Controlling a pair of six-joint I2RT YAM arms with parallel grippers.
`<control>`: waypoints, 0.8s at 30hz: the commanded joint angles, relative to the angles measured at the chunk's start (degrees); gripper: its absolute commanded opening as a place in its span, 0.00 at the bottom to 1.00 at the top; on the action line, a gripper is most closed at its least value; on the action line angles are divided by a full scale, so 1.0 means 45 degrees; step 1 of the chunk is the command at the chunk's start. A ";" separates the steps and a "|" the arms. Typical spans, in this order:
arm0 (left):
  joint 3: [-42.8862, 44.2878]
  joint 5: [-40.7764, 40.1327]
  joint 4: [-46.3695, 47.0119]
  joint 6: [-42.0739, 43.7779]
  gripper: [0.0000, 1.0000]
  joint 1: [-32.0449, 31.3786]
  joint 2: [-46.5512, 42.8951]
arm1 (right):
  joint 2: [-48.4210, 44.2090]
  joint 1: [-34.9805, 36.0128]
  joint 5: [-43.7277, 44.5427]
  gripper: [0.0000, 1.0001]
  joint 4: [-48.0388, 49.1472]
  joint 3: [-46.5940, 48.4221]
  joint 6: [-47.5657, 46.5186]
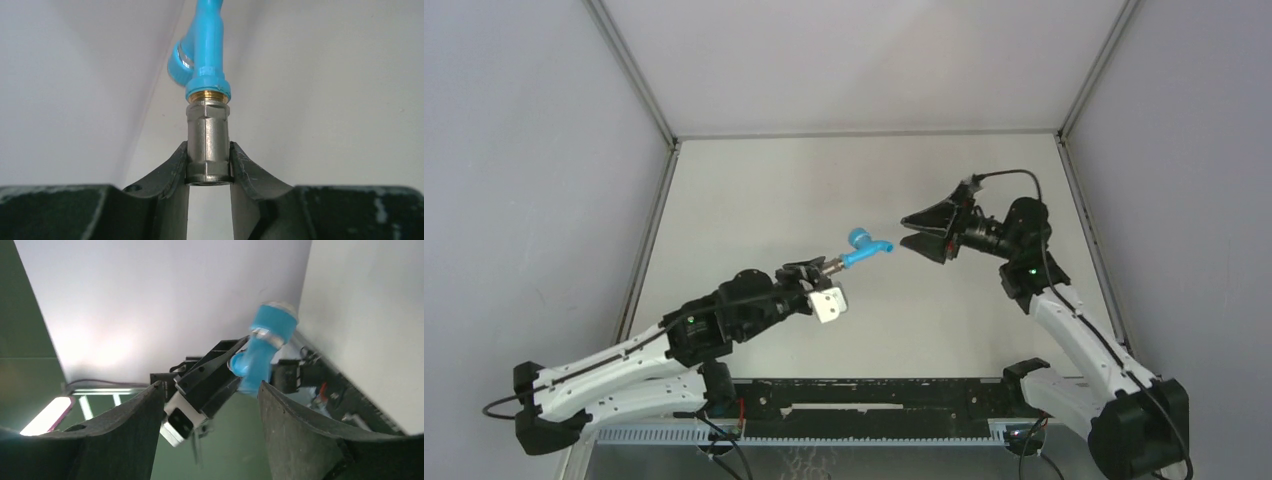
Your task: Install the water faucets
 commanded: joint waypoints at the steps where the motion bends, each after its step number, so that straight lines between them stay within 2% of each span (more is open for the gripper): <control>1: 0.1286 0.2805 -0.0762 -0.3372 0.00 0.1669 -0.0764 | -0.1597 -0.1158 0.0860 0.75 -0.4124 0.1976 -0.5264; 6: 0.2680 0.5261 -0.1535 -0.5799 0.00 0.2996 -0.0913 | -0.2589 -0.1246 0.2106 0.75 -0.8155 0.4310 -1.1485; 10: 0.3127 0.5996 -0.1024 -0.7520 0.00 0.3779 -0.1132 | -0.3584 -0.0590 0.3792 0.75 -0.8634 0.4430 -1.4604; 13: 0.3897 0.6910 -0.1058 -0.9609 0.00 0.4773 -0.0724 | -0.4570 0.1088 0.5616 0.75 -0.7803 0.3665 -1.7098; 17: 0.4662 0.8422 -0.0959 -1.1807 0.00 0.5676 -0.0063 | -0.6384 0.4290 0.9360 0.79 -0.5889 0.1860 -2.0709; 20: 0.5455 0.9332 -0.1373 -1.2344 0.00 0.6027 0.0385 | -0.6944 0.6835 1.2235 0.83 -0.4952 0.0885 -2.3400; 24: 0.6562 1.0043 -0.2545 -1.2906 0.00 0.6657 0.1110 | -0.6535 0.9945 1.4646 0.86 -0.3723 0.0155 -2.6749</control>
